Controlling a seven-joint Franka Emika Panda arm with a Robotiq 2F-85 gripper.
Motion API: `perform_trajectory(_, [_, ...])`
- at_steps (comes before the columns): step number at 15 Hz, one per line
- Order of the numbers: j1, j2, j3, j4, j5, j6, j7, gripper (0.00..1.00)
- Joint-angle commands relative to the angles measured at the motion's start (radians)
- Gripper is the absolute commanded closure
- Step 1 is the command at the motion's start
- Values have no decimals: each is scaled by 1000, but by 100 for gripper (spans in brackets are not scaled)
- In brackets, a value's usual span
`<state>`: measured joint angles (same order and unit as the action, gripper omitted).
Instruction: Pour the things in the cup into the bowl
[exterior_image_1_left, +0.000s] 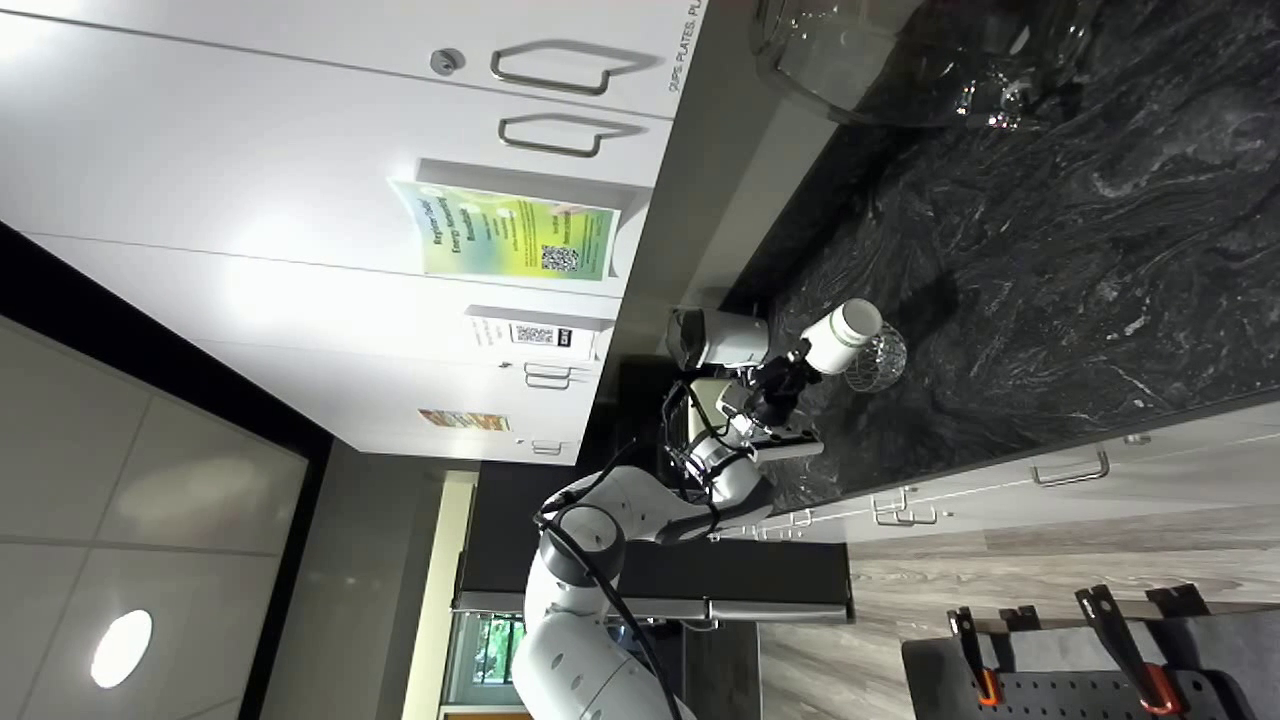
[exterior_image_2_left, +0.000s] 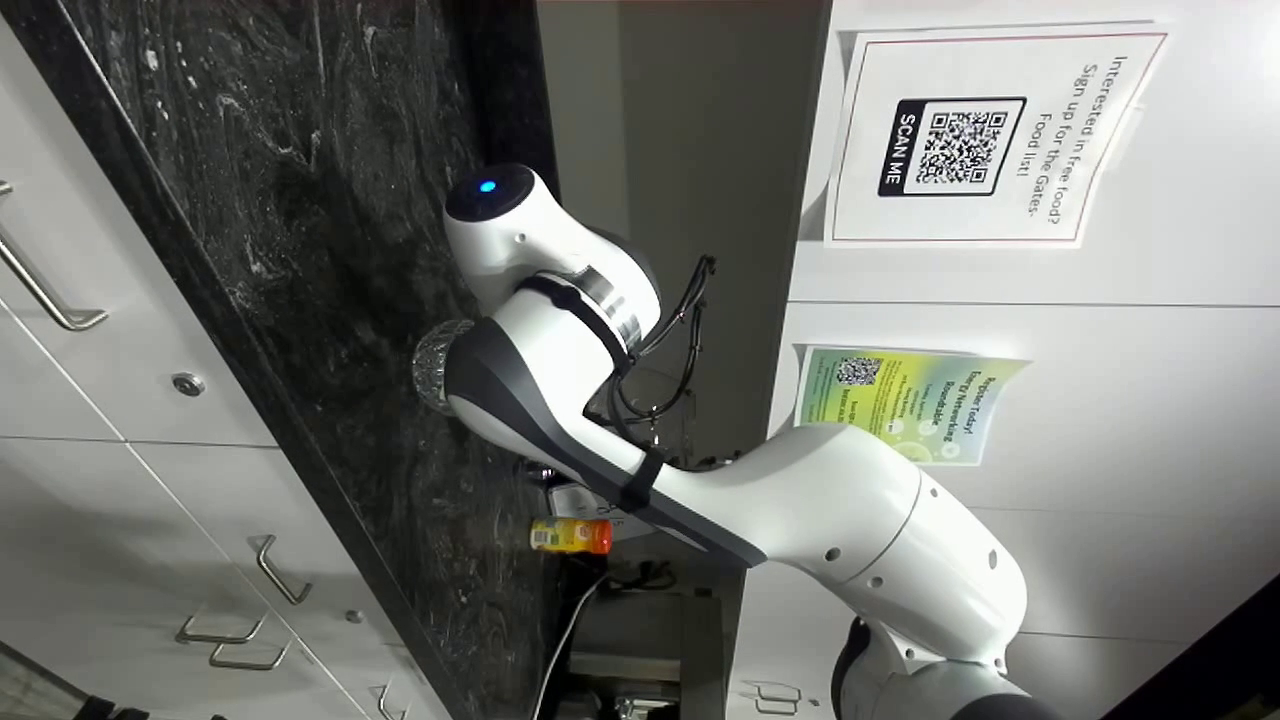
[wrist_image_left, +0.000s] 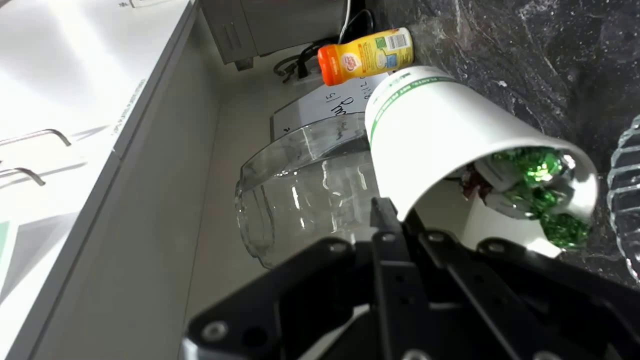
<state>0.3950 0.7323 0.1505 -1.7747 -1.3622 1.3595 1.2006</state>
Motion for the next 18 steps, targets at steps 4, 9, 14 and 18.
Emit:
perform_trajectory(4, [14,46,10,62,-20,-98,-63,99])
perform_trajectory(9, [21,74,8,88,-35,-135,-101,99])
perform_trajectory(14, [25,107,5,119,-58,-172,-143,99])
perform_trajectory(18, [27,129,4,138,-76,-198,-170,99])
